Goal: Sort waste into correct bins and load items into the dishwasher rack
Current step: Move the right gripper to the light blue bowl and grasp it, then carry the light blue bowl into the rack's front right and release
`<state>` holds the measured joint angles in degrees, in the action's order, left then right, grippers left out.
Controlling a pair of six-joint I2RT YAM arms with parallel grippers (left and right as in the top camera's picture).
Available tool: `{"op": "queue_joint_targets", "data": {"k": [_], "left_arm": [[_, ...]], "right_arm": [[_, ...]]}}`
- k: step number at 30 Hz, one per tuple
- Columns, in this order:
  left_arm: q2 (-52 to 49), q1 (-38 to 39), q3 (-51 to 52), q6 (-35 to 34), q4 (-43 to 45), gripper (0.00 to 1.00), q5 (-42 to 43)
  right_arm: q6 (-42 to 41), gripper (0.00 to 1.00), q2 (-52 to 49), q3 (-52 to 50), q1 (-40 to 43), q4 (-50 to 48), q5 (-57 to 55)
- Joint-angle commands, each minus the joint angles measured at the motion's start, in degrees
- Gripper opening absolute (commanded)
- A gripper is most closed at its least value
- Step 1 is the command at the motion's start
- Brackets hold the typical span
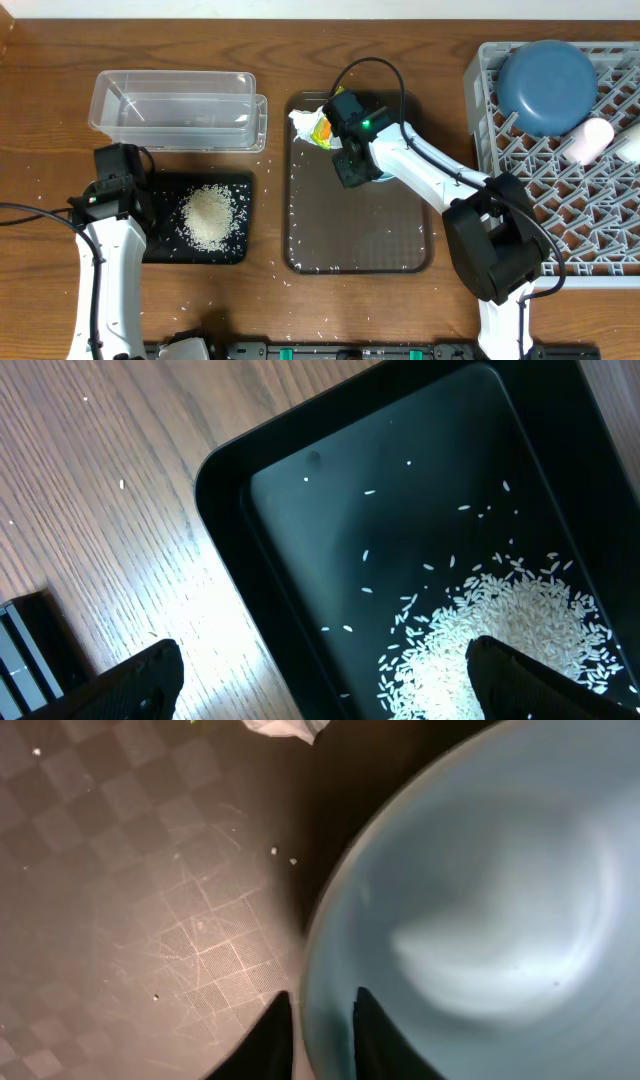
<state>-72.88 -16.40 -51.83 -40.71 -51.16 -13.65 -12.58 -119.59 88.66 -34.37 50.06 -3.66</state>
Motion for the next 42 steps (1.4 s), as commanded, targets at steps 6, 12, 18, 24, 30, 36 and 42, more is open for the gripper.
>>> {"op": "queue_joint_targets", "data": {"k": [6, 12, 18, 24, 30, 36, 42], "left_arm": [[-0.3, -0.2, -0.1, -0.5, -0.2, 0.93, -0.3], [-0.3, -0.2, -0.1, -0.5, -0.2, 0.93, -0.3], [-0.3, -0.2, -0.1, -0.5, -0.2, 0.93, -0.3], [-0.3, -0.2, -0.1, -0.5, -0.2, 0.93, -0.3], [-0.3, -0.2, -0.1, -0.5, -0.2, 0.93, -0.3], [-0.3, -0.2, -0.1, -0.5, -0.2, 0.93, -0.3], [-0.3, -0.2, -0.1, -0.5, -0.2, 0.93, -0.3]], "right_arm": [[-2.9, 0.01, 3.5, 4.0, -0.4, 4.0, 0.9], [-2.8, 0.01, 8.7, 8.6, 0.5, 9.0, 3.0], [-3.3, 0.01, 18.8, 11.0, 7.8, 8.9, 2.0], [-3.0, 0.01, 27.1, 11.0, 24.3, 10.0, 4.9], [2.8, 0.01, 29.0, 11.0, 46.0, 9.6, 14.6], [6.7, 0.01, 26.3, 10.9, 63.9, 7.9, 28.3], [11.6, 0.01, 21.2, 9.9, 76.7, 3.7, 51.8]]}}
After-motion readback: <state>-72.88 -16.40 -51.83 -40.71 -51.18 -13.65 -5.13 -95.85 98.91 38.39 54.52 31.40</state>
